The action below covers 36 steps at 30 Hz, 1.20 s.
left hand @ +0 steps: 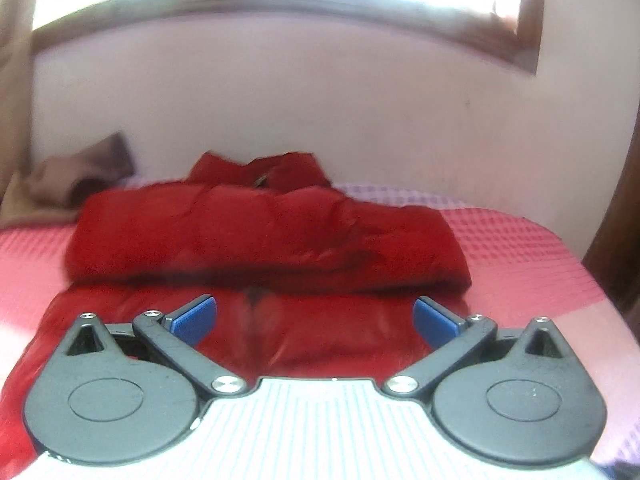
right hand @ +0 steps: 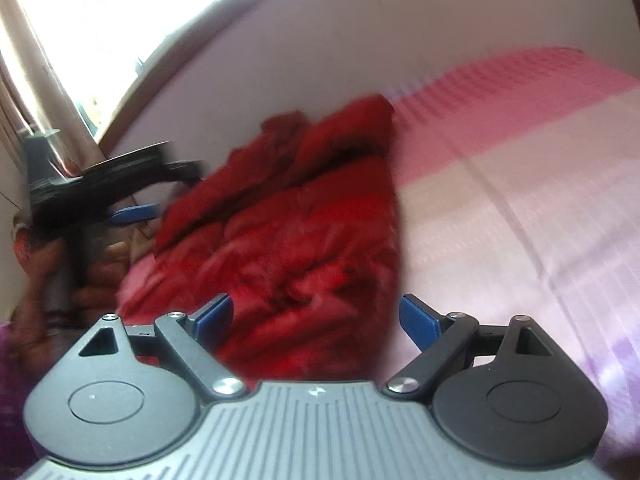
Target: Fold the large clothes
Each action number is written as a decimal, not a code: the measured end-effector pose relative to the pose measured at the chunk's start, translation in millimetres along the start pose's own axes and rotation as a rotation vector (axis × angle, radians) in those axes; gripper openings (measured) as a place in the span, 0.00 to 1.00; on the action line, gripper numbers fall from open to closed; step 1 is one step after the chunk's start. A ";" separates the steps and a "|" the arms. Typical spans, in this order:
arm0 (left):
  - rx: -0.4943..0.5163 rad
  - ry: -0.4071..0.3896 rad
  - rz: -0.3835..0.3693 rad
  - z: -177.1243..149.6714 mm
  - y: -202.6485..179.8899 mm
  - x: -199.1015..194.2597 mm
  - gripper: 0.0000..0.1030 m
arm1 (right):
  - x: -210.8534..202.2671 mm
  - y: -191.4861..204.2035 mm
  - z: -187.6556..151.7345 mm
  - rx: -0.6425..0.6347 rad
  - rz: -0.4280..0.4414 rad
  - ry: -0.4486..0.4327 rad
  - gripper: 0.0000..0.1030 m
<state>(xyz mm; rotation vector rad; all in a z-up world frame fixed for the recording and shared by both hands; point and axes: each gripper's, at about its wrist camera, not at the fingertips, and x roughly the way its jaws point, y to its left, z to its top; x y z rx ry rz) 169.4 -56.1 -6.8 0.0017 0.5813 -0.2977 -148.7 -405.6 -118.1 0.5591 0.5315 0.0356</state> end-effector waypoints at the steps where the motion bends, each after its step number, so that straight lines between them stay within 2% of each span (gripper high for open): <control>1: -0.022 0.004 0.002 -6.0 12.5 -10.9 1.00 | -1.4 -1.6 -3.9 -0.001 -0.008 0.013 0.88; 6: -0.099 0.028 0.033 -40.1 79.2 -54.6 1.00 | -5.9 -6.0 -19.8 0.002 -0.030 0.055 0.88; 13: -0.208 0.058 0.110 -70.0 156.2 -94.3 1.00 | -3.4 -14.4 -21.9 0.069 0.018 0.067 0.88; 18: -0.194 0.087 0.181 -84.3 188.4 -99.6 1.00 | 7.3 -9.7 -20.8 0.088 0.068 0.099 0.88; 23: -0.223 0.132 0.152 -104.3 209.4 -88.7 1.00 | 18.2 -5.3 -23.2 0.091 0.106 0.113 0.88; 26: -0.250 0.154 0.134 -113.8 218.6 -77.0 0.99 | 23.0 -3.4 -23.5 0.079 0.122 0.121 0.79; 27: -0.266 0.162 0.123 -117.1 223.0 -72.8 0.98 | 25.2 -3.7 -23.3 0.080 0.133 0.128 0.72; 30: -0.323 0.155 0.059 -124.2 236.0 -66.9 0.87 | 31.0 -3.3 -24.7 0.069 0.135 0.140 0.46; 31: -0.316 0.147 0.050 -124.1 237.1 -66.7 0.76 | 33.1 -2.8 -25.4 0.061 0.135 0.141 0.38; 32: -0.312 0.149 0.030 -123.6 238.0 -65.9 0.70 | 34.7 -1.9 -25.7 0.057 0.134 0.141 0.34; 34: -0.330 0.159 -0.014 -121.7 237.7 -67.2 0.47 | 38.2 -2.1 -25.6 0.071 0.147 0.152 0.25; 36: -0.330 0.155 -0.039 -120.3 235.4 -69.9 0.38 | 37.0 -2.2 -25.0 0.074 0.160 0.148 0.21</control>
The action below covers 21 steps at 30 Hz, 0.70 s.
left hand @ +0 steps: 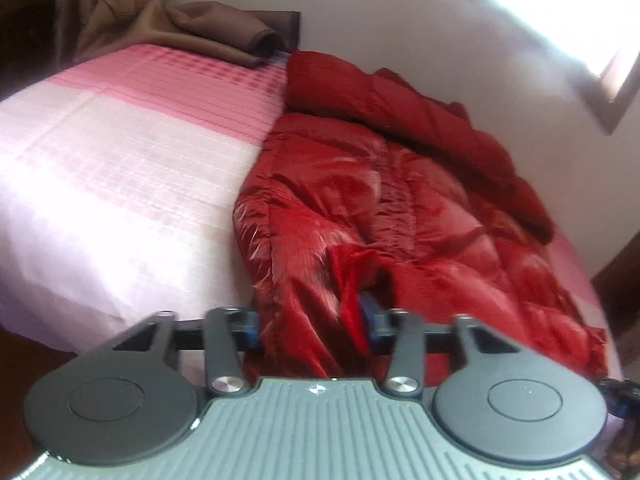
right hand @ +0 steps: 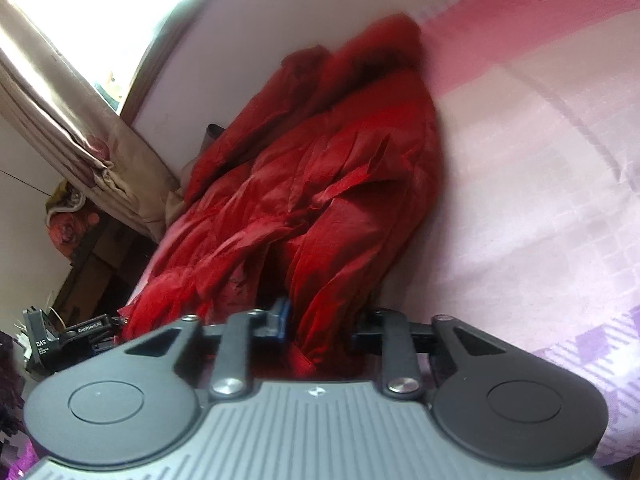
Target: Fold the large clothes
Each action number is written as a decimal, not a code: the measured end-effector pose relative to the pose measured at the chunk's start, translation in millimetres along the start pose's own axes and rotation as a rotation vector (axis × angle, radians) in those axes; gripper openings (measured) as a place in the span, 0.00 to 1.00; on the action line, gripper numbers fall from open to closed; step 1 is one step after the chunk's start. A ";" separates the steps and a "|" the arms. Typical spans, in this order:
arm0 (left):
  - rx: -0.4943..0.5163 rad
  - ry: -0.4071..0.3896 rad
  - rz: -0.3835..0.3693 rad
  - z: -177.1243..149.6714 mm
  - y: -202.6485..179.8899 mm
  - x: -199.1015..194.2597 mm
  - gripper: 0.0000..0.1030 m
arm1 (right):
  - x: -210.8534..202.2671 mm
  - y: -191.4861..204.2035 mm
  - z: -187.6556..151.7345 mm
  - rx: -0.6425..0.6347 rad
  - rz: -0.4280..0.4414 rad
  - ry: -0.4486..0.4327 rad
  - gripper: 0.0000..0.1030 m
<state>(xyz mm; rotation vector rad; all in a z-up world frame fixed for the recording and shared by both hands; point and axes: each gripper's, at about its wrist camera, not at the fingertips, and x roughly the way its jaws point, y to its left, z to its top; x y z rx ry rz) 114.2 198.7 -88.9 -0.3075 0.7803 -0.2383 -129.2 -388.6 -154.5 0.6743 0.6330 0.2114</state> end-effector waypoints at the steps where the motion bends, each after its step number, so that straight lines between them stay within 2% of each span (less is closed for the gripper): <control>1: 0.017 -0.003 0.003 -1.0 -2.4 -1.1 0.38 | -1.3 0.7 0.2 -0.010 0.000 -0.002 0.20; 3: 0.039 -0.003 0.009 -2.1 -3.3 -1.1 0.43 | -2.5 -1.8 0.9 -0.003 0.009 0.000 0.20; 5: 0.016 -0.004 0.000 -3.0 2.2 -0.6 0.56 | -2.4 -2.6 1.7 -0.003 0.013 0.013 0.22; 6: 0.000 0.002 -0.008 -2.9 6.9 1.3 0.71 | -1.7 -4.1 3.2 0.008 0.011 0.019 0.25; 9: -0.034 -0.024 -0.032 -4.6 14.7 1.2 0.77 | 1.6 -11.4 4.6 0.070 0.015 0.022 0.34; 11: -0.029 -0.015 -0.046 -5.7 11.2 0.9 0.72 | 4.3 -15.2 4.8 0.098 0.029 0.011 0.35; 12: -0.017 -0.012 -0.053 -6.7 7.7 0.9 0.53 | 6.1 -16.0 4.0 0.110 0.038 0.006 0.34; 13: -0.001 -0.006 -0.050 -8.0 3.7 2.1 0.43 | 7.4 -14.5 3.6 0.097 0.029 0.003 0.29; 14: 0.007 -0.010 -0.037 -9.3 0.4 1.4 0.40 | 7.8 -12.8 3.0 0.079 0.016 -0.002 0.25; 16: -0.016 -0.032 -0.034 -10.7 -0.8 -3.7 0.24 | 7.2 -9.6 0.5 0.049 0.002 -0.009 0.15; 21: -0.053 -0.062 -0.022 -14.7 -7.7 -19.5 0.16 | -6.5 -0.9 -0.9 0.012 0.022 -0.029 0.09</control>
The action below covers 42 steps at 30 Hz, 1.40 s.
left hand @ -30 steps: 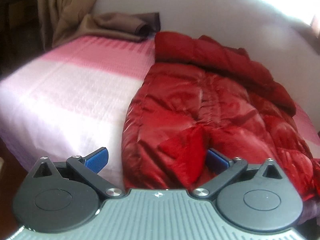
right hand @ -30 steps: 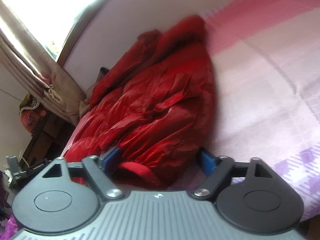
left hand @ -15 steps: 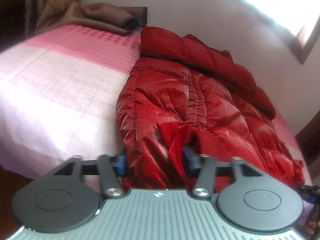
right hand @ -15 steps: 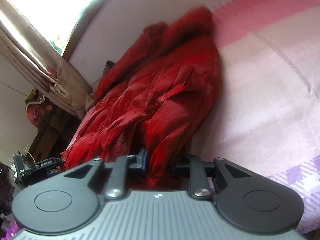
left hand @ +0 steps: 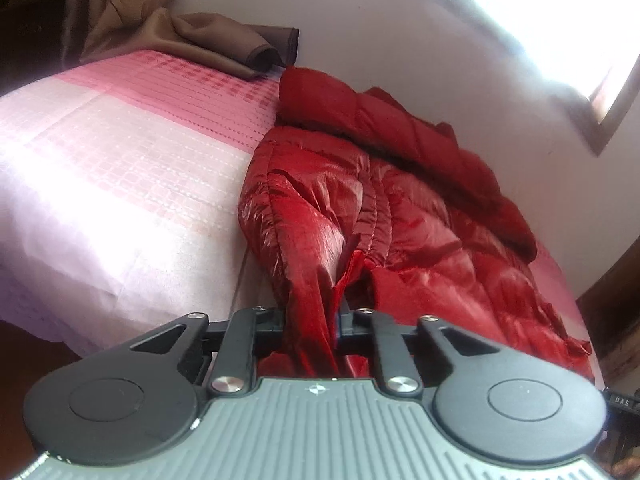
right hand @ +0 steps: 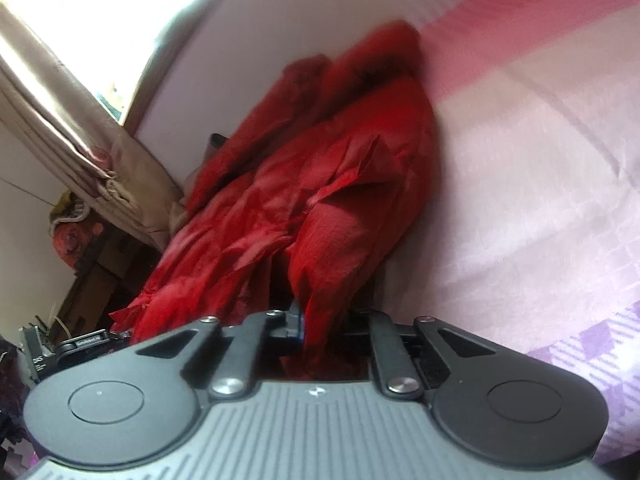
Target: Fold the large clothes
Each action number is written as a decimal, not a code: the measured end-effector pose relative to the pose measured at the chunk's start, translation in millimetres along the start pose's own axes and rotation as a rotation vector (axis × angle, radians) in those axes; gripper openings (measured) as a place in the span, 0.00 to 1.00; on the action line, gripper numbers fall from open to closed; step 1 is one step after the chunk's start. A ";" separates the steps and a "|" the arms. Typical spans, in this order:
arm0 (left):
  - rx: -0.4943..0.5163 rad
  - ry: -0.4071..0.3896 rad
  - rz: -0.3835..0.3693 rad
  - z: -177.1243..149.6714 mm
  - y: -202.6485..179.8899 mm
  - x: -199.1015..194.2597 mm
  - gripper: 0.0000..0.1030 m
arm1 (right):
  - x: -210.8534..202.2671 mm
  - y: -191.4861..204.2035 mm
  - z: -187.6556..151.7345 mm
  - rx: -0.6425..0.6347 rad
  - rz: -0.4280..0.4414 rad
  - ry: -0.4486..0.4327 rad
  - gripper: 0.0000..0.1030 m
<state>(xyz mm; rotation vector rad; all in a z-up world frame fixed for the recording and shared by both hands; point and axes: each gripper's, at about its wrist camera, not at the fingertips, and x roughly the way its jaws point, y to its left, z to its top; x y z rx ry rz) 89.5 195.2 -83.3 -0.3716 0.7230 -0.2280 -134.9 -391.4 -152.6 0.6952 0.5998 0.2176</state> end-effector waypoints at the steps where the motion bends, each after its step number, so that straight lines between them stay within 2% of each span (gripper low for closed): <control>1: 0.002 -0.004 0.001 -0.5 -2.0 -3.8 0.16 | -4.7 2.1 0.0 -0.009 0.007 -0.005 0.09; 10: -0.046 -0.012 -0.015 -18.4 -3.2 -46.1 0.16 | -40.2 2.4 -14.2 0.034 0.064 0.006 0.09; 16: -0.085 -0.070 -0.029 -24.5 -6.2 -78.5 0.16 | -66.1 15.3 -17.7 0.052 0.137 -0.013 0.09; 24: -0.105 -0.179 -0.057 9.3 -27.4 -99.7 0.15 | -83.3 36.4 11.2 0.038 0.234 -0.084 0.09; 33: -0.139 -0.260 -0.070 72.9 -52.3 -81.1 0.15 | -71.3 46.9 68.3 0.025 0.253 -0.155 0.09; 36: -0.144 -0.280 -0.061 92.2 -58.7 -64.5 0.16 | -60.1 48.1 90.5 0.033 0.244 -0.173 0.09; 42: -0.186 -0.271 -0.030 126.5 -62.3 -15.5 0.16 | -29.0 44.5 132.4 0.061 0.209 -0.181 0.10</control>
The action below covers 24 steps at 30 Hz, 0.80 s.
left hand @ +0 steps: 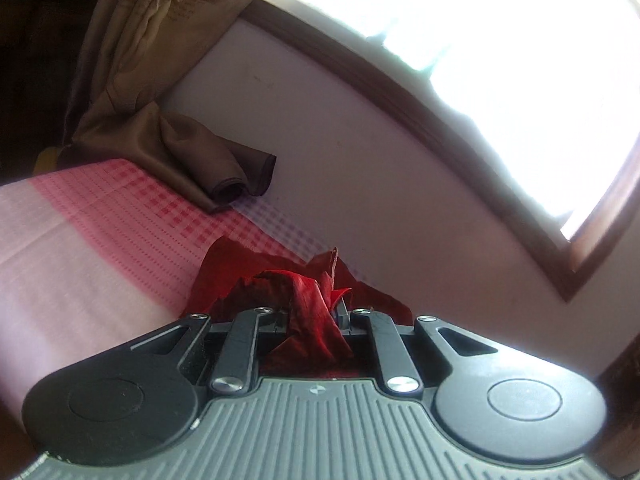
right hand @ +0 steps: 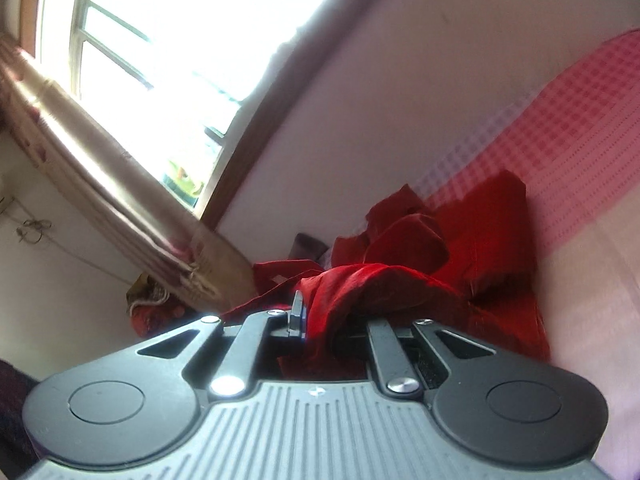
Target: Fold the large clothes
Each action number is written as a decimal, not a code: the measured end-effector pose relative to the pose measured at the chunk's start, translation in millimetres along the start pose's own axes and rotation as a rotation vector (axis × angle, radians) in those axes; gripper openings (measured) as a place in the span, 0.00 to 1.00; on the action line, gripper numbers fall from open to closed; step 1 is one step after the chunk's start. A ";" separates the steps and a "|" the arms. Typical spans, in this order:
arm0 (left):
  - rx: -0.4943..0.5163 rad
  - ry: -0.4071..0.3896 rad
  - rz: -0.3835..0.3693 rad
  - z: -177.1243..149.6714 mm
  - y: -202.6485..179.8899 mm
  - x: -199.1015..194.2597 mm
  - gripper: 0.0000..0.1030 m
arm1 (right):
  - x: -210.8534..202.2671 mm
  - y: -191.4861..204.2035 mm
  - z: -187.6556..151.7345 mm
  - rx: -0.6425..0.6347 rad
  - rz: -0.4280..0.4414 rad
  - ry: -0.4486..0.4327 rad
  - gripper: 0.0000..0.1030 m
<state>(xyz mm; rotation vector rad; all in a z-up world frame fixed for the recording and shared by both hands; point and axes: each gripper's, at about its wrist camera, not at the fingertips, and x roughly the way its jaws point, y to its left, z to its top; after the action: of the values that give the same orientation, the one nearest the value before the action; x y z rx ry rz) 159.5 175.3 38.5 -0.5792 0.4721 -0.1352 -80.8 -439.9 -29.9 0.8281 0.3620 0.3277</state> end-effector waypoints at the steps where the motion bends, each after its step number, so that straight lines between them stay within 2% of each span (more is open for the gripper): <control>1: -0.002 -0.001 0.008 2.8 -2.1 8.4 0.17 | 7.2 -1.3 5.7 0.000 -0.009 -0.002 0.10; 9: 0.049 0.007 0.080 14.1 -18.5 77.9 0.21 | 60.4 -31.7 39.8 0.083 -0.075 -0.006 0.10; 12: 0.058 0.021 0.097 16.1 -18.7 100.0 0.28 | 77.6 -44.8 46.0 0.123 -0.101 -0.005 0.10; 17: 0.052 0.059 0.111 19.1 -12.0 134.6 0.31 | 106.6 -67.9 57.3 0.190 -0.140 -0.006 0.13; 20: 0.044 0.088 0.101 20.1 -7.2 149.1 0.37 | 120.4 -86.7 61.9 0.294 -0.138 -0.007 0.15; 21: 0.039 0.089 0.090 20.0 -5.6 152.2 0.41 | 123.5 -91.1 62.2 0.320 -0.138 -0.005 0.16; 23: 0.023 0.088 0.056 19.8 -2.6 156.8 0.60 | 129.7 -100.4 63.7 0.363 -0.145 -0.005 0.16; 24: 0.005 0.067 0.041 18.9 -0.8 156.5 0.76 | 131.8 -105.6 64.0 0.390 -0.137 -0.003 0.18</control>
<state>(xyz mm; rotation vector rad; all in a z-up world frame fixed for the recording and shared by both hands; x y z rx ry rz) 306.8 144.4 -8.4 -0.5605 0.5483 -0.1168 79.2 -493.2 -94.6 1.1788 0.4856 0.1282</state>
